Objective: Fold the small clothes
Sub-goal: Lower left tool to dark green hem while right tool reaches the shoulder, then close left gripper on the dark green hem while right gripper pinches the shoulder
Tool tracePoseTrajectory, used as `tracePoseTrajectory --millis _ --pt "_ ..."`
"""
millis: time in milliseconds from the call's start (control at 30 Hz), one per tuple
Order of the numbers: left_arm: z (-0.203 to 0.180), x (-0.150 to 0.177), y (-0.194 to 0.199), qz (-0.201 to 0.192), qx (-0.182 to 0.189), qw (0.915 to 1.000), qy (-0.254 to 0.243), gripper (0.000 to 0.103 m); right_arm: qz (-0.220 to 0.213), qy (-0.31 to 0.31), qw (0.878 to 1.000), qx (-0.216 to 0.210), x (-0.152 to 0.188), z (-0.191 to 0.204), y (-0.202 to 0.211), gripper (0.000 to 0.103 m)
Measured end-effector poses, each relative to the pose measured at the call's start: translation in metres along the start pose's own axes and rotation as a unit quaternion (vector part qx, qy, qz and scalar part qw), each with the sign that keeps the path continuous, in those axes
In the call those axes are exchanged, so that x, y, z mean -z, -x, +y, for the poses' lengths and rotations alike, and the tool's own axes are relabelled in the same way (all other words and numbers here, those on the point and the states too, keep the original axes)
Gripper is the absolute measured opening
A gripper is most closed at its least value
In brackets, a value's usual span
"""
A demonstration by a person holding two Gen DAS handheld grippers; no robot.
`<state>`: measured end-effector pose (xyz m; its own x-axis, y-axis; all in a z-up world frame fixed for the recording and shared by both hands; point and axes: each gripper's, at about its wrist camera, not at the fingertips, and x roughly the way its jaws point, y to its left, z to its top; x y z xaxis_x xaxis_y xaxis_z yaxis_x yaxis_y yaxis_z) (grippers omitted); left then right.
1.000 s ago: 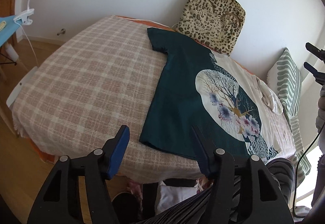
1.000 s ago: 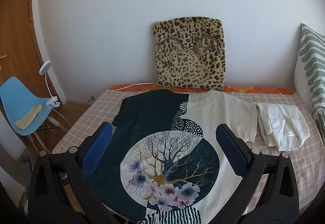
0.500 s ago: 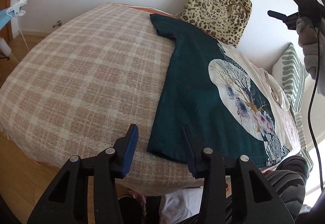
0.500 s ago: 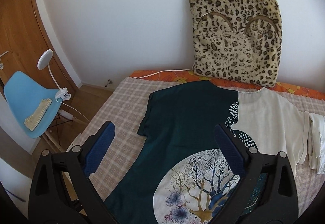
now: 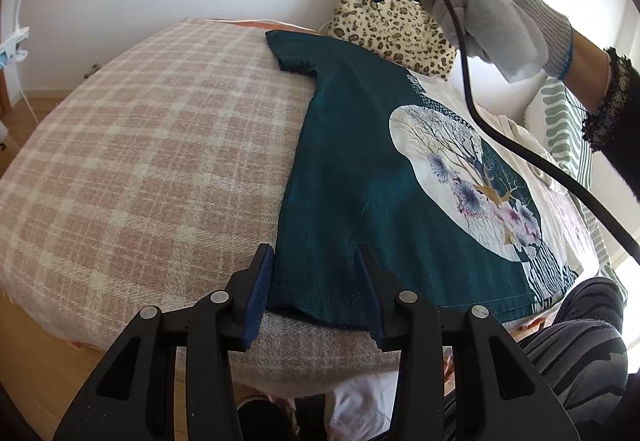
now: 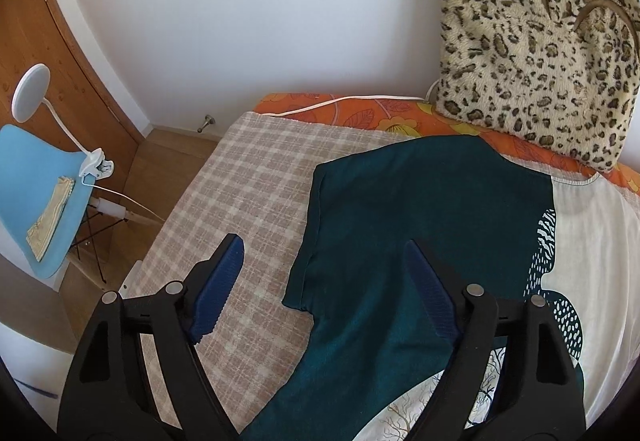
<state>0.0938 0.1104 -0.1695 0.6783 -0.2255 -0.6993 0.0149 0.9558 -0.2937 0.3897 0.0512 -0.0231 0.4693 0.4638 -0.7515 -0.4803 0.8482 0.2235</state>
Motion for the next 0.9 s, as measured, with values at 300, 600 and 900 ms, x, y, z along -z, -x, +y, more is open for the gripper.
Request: tracePoseTrajectory --millis 300,600,900 --pt "0.018 -0.002 -0.003 -0.006 0.050 0.9980 0.038 0.016 0.046 -0.005 0.999 0.005 -0.031 0.012 -0.100 0.070" --pt "0.022 -0.002 -0.005 -0.003 0.078 0.9945 0.070 0.009 0.073 0.011 0.997 0.029 -0.038 0.012 -0.159 0.069" --pt "0.022 -0.002 -0.006 0.005 0.096 0.9918 0.084 0.008 0.084 0.036 0.994 0.059 -0.041 0.013 -0.189 0.065"
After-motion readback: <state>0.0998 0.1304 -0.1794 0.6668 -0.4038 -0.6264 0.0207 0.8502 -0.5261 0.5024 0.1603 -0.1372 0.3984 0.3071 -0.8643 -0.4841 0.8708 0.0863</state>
